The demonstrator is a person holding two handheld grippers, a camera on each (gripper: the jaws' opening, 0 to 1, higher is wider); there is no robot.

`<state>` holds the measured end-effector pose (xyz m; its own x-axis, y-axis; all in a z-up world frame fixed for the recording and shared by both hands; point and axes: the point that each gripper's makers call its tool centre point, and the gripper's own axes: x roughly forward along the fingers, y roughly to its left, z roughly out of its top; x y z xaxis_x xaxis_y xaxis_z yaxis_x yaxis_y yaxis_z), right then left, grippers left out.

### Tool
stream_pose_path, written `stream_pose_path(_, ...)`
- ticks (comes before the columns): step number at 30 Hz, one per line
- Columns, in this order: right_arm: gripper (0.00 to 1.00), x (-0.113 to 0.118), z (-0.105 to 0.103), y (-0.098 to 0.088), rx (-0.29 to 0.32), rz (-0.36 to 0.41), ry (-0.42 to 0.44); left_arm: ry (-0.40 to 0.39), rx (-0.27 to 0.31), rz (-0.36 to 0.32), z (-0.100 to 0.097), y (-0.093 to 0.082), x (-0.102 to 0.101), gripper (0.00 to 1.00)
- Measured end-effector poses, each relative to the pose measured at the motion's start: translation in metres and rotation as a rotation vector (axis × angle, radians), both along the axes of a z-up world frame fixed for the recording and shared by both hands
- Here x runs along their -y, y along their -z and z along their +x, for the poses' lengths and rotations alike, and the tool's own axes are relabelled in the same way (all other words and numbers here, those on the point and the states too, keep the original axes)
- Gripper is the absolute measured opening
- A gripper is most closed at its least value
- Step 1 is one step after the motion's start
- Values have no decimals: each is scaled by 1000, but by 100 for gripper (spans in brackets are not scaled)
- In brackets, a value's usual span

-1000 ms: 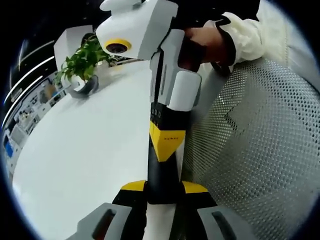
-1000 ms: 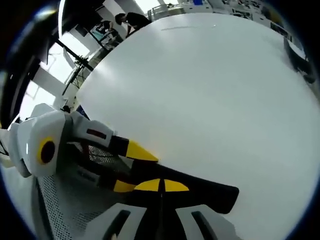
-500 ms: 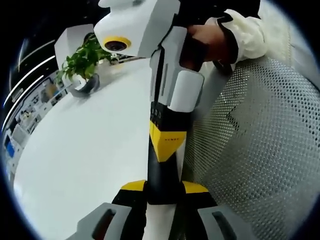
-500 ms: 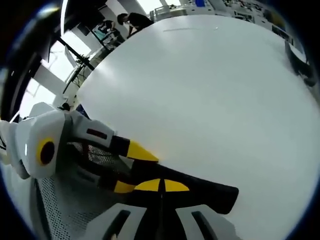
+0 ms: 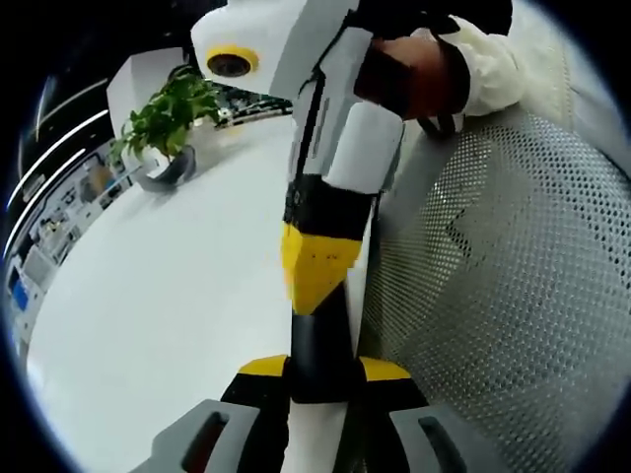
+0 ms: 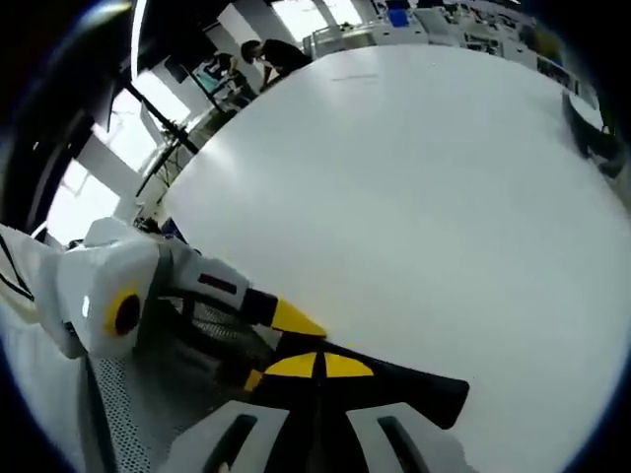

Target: Press the specified remote control buttons in sequence, fully releasing each button before pressing the next.

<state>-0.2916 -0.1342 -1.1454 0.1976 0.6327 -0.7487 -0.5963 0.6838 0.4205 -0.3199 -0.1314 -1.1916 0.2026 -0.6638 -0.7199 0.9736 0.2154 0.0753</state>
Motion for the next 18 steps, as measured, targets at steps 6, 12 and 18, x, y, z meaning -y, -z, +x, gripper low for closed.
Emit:
stream_pose_path(6, 0, 19, 25, -46, 280, 21, 94, 1, -11, 3, 0, 0, 0, 25)
stream_pose_path(12, 2, 45, 33, -69, 410, 8, 224, 4, -40, 2, 1, -1, 0, 25)
stream_pose_path(18, 27, 63, 43, -93, 542, 58, 337, -1, -62, 8, 1, -1, 0, 24)
